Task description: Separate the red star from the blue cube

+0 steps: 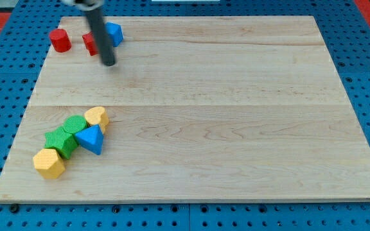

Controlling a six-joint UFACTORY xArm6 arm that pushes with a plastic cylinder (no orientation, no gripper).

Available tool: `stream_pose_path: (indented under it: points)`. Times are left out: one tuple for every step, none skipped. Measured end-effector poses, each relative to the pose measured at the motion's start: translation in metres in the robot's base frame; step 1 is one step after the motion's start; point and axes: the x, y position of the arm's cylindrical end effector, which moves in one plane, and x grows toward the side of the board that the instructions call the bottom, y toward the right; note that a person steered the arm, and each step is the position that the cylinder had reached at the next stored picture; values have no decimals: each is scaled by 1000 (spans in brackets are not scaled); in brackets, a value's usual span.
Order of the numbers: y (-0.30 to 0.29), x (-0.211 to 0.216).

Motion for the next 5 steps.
stream_pose_path:
  points:
    - [10,-93]
    - [-18,-108]
    - [-46,-80]
    - [-67,-35]
    - [-76,12]
